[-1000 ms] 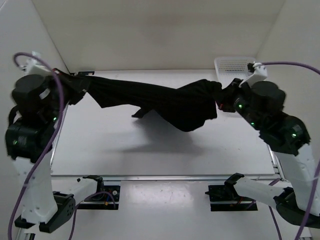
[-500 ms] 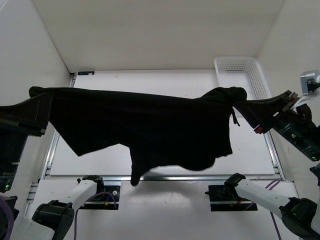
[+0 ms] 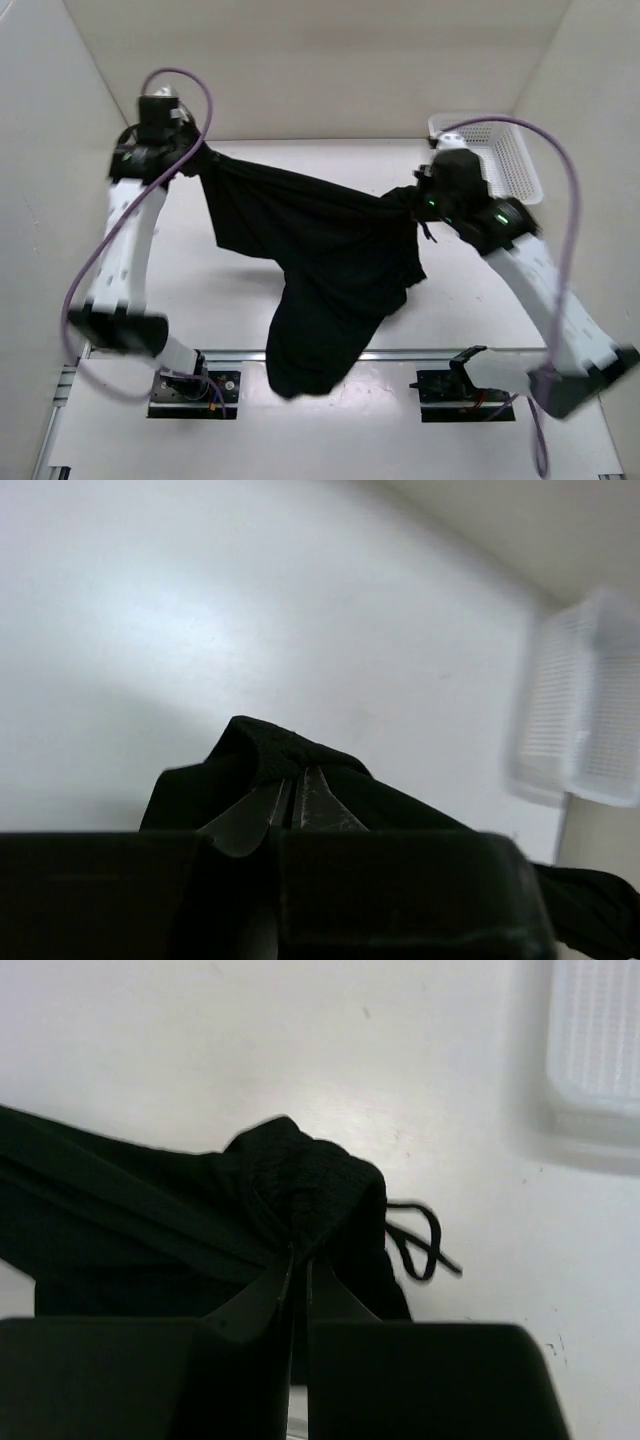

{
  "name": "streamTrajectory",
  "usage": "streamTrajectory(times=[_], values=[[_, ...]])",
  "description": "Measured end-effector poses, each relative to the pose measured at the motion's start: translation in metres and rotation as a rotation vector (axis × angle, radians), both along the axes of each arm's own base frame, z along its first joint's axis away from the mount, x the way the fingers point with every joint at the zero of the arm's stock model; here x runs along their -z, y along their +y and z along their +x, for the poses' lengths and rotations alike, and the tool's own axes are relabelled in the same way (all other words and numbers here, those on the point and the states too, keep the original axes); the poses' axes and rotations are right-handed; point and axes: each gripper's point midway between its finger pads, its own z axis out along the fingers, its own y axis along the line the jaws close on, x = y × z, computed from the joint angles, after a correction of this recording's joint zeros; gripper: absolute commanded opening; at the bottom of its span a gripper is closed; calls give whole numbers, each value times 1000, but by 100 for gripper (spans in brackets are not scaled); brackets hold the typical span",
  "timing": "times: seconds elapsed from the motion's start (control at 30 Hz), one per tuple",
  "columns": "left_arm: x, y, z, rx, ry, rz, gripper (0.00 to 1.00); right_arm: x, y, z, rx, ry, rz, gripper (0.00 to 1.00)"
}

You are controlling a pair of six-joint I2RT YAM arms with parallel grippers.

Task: Fold and stack the shorts
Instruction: Flatten the shorts out

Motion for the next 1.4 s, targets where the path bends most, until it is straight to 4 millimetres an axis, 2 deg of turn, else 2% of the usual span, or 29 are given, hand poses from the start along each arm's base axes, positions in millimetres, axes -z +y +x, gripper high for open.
streamTrajectory(times=[0.1, 0.17, 0.23, 0.3, 0.4, 0.5, 0.57, 0.7, 0.8, 0.9, 0.93, 0.97, 1.03, 1.07, 1.1, 1.13, 1.2, 1.3, 1.4], values=[[98, 4, 54, -27, 247, 17, 10, 75, -1, 61, 68, 161, -71, 0], [148, 5, 74, -34, 366, 19, 10, 120, -5, 93, 95, 263, -81, 0], [187, 4, 87, -34, 458, 16, 10, 160, -9, 120, 112, 348, -76, 0], [207, 2, 99, -33, 503, 10, 10, 188, -10, 142, 119, 410, -61, 0], [207, 5, 124, -39, 481, -6, 10, 206, -3, 172, 104, 446, -27, 0], [188, 17, 150, -58, 412, -28, 10, 198, 11, 207, 74, 410, 21, 0], [173, 27, 165, -74, 360, -38, 10, 187, 20, 224, 49, 377, 51, 0], [155, 40, 175, -93, 308, -44, 10, 168, 34, 233, 6, 336, 93, 0], [155, 43, 175, -95, 307, -40, 10, 163, 38, 235, -5, 329, 110, 0], [163, 43, 177, -94, 324, -37, 10, 163, 40, 245, -6, 331, 134, 0], [167, 43, 177, -96, 333, -37, 10, 164, 41, 250, -5, 331, 146, 11], [171, 44, 179, -98, 339, -38, 22, 166, 42, 256, -7, 340, 158, 35], [182, 47, 183, -105, 358, -44, 41, 163, 49, 280, -15, 328, 205, 92], [186, 49, 188, -109, 363, -54, 51, 162, 52, 294, -22, 316, 228, 100], [193, 51, 193, -114, 368, -72, 68, 159, 54, 308, -34, 293, 253, 100], [199, 55, 196, -116, 375, -78, 71, 157, 56, 319, -45, 273, 275, 100], [215, 65, 197, -132, 408, -92, 90, 164, 51, 321, -41, 295, 290, 100], [228, 79, 191, -168, 449, -86, 91, 173, 40, 309, -17, 333, 288, 100], [226, 90, 181, -194, 458, -59, 89, 184, 25, 275, 14, 406, 279, 99]])
